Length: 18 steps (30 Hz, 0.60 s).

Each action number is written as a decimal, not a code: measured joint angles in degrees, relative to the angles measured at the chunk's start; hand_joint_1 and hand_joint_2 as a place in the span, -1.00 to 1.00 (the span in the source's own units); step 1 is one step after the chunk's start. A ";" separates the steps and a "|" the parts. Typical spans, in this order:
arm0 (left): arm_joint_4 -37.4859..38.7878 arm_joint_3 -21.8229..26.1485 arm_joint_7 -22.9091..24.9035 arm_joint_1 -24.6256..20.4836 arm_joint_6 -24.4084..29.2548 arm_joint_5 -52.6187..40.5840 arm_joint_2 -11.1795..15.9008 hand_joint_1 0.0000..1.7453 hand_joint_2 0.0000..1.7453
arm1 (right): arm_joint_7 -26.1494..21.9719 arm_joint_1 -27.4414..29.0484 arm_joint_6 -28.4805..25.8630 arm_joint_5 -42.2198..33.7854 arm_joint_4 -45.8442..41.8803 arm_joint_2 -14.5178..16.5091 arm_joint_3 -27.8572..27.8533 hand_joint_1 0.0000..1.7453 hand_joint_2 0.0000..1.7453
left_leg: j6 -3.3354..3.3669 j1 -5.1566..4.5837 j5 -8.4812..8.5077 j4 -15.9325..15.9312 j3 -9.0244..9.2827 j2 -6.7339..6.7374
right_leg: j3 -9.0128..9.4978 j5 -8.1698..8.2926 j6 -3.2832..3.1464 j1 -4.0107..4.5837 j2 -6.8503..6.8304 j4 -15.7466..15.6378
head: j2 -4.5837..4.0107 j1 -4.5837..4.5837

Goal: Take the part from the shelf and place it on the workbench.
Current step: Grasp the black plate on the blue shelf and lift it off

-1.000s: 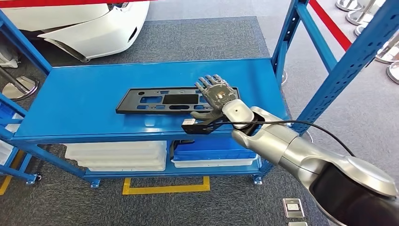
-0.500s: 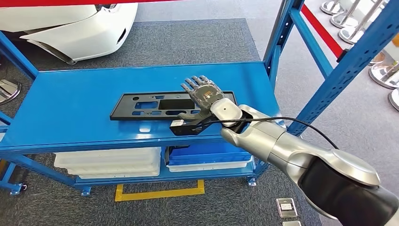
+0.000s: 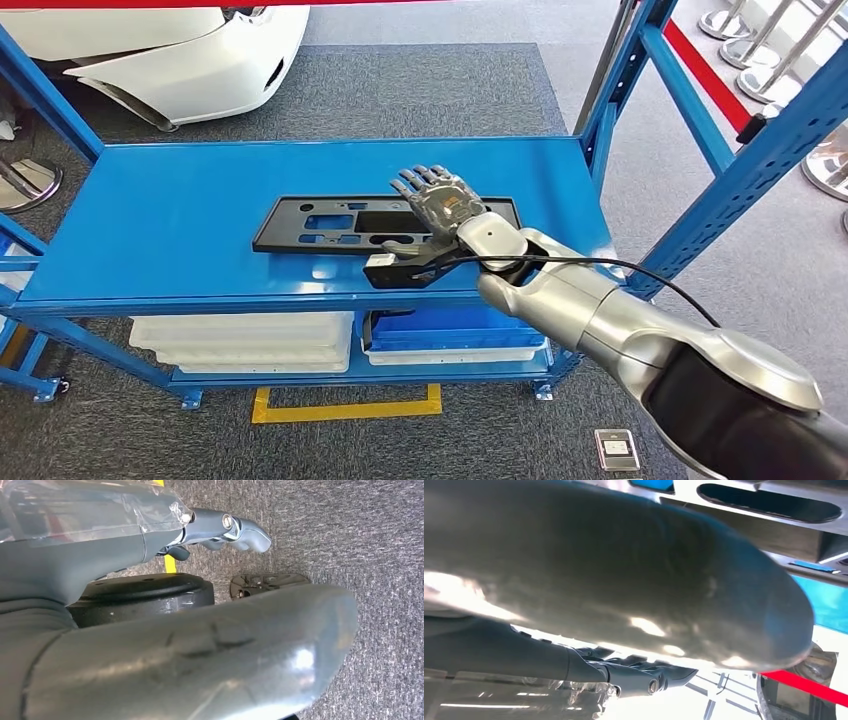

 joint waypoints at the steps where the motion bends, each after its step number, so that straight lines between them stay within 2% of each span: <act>1: 0.00 -0.03 0.00 -0.02 -0.05 -0.09 0.00 -1.00 -1.00 | 0.22 0.14 -0.32 -0.37 0.01 0.03 -0.13 -1.00 -1.00 | 0.00 0.01 0.00 0.00 0.01 0.00 | 0.00 0.01 0.01 0.01 0.00 0.00 | 0.00 0.01; 10: 0.00 -0.34 0.02 -0.26 -1.24 -1.29 -0.01 -1.00 -1.00 | 2.46 1.61 -3.91 -3.71 0.84 -0.29 -2.36 -1.00 -1.00 | -0.02 0.20 0.01 -0.02 0.09 0.05 | 0.00 0.01 0.02 0.14 0.03 0.01 | 0.00 -0.07; 14: 0.00 -0.50 0.05 -0.33 -1.56 -1.53 -0.02 -1.00 -1.00 | 3.07 2.07 -3.86 -4.52 1.31 -0.49 -3.19 -1.00 1.00 | -0.03 0.24 0.02 -0.03 0.09 0.07 | -0.01 0.01 0.02 0.16 0.06 0.01 | 0.00 -0.08; 18: 0.00 -1.32 0.24 -0.69 -2.17 -2.42 -0.02 -1.00 -1.00 | 4.10 2.40 -1.39 -5.50 2.34 -0.84 -4.00 -1.00 1.00 | -0.06 0.25 0.04 -0.05 0.10 0.07 | -0.01 0.01 0.02 0.18 0.06 0.00 | 0.00 -0.11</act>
